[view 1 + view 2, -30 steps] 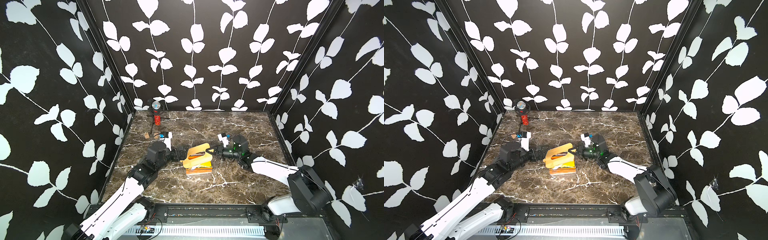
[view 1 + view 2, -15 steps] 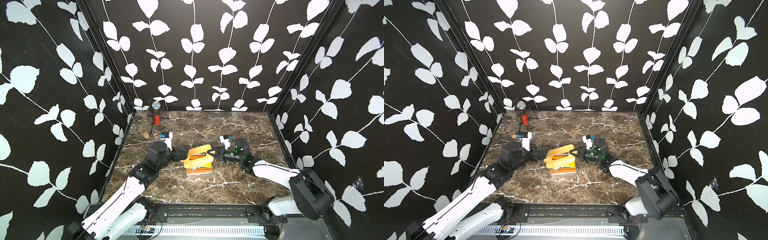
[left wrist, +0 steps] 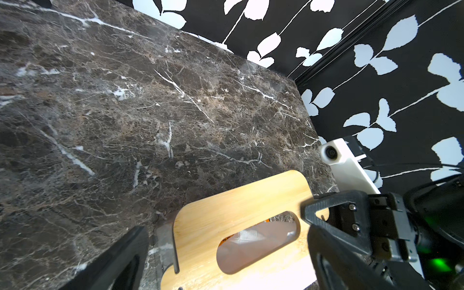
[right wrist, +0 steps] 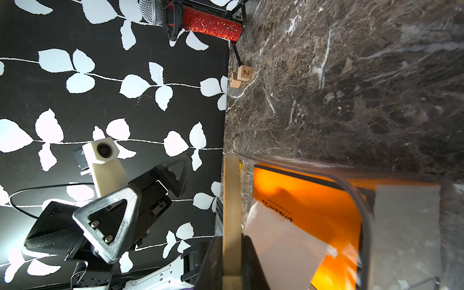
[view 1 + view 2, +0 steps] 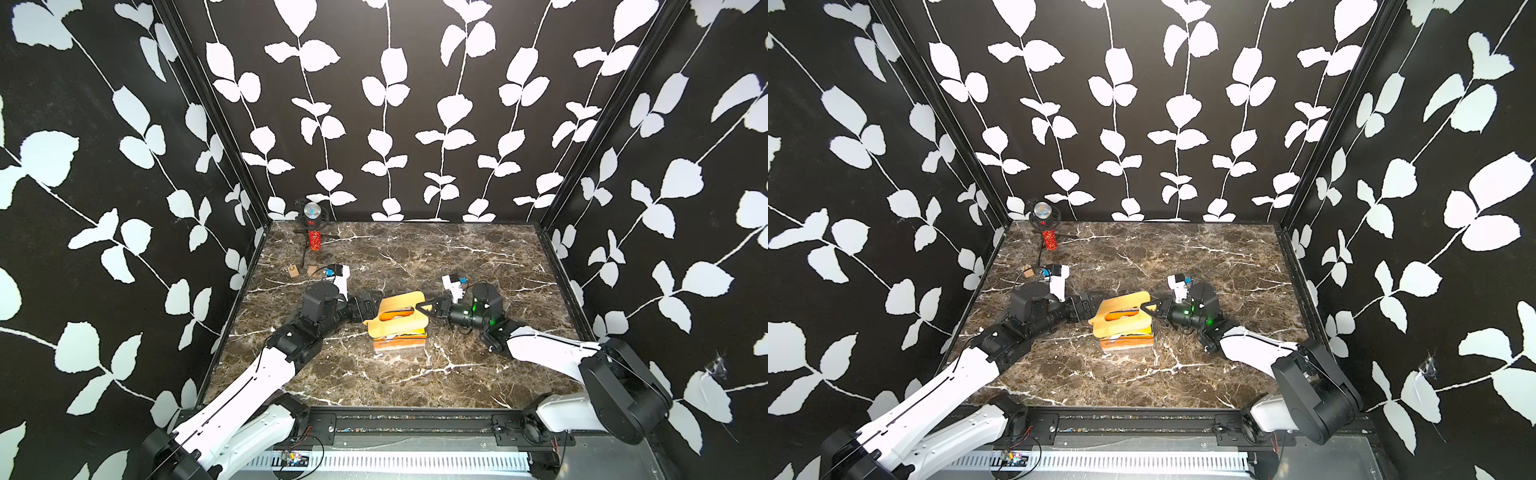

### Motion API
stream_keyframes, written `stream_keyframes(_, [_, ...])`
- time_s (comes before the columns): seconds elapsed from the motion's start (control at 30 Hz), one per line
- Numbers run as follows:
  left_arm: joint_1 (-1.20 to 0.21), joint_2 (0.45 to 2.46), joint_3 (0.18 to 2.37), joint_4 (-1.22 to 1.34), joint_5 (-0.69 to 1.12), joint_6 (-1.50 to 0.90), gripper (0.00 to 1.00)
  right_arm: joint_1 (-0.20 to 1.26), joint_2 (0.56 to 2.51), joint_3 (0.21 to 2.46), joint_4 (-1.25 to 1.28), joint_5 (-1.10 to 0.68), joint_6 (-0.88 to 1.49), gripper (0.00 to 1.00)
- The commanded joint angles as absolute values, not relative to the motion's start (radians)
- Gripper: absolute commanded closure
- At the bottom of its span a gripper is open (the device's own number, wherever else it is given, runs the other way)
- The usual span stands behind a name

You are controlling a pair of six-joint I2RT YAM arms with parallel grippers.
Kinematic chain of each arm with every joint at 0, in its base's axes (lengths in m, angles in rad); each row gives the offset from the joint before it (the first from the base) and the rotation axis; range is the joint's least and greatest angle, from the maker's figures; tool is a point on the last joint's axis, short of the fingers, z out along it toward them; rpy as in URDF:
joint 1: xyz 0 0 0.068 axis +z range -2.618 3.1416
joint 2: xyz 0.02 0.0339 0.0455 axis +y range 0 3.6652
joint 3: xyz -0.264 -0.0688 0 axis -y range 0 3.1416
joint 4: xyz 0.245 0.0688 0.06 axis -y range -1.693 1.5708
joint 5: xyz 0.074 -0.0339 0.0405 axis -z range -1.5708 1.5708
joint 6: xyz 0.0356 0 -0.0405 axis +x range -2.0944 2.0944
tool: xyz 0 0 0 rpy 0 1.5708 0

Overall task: Put the tissue paper into the tissue box
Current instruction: Close the box lid on the tissue box.

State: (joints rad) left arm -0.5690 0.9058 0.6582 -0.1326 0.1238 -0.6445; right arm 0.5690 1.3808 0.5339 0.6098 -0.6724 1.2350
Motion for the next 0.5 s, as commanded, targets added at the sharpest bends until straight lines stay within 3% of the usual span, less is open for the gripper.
stream_keyframes(0.0, [-0.569,0.913,0.637,-0.088,0.149,-0.664,0.01,0.569,1.418,0.471,0.41,-0.601,1.192,1.0])
stream_keyframes(0.47, [-0.569,0.963,0.613,-0.025,0.175,-0.709,0.01,0.581,1.309,0.494,0.275,-0.535,1.215,1.0])
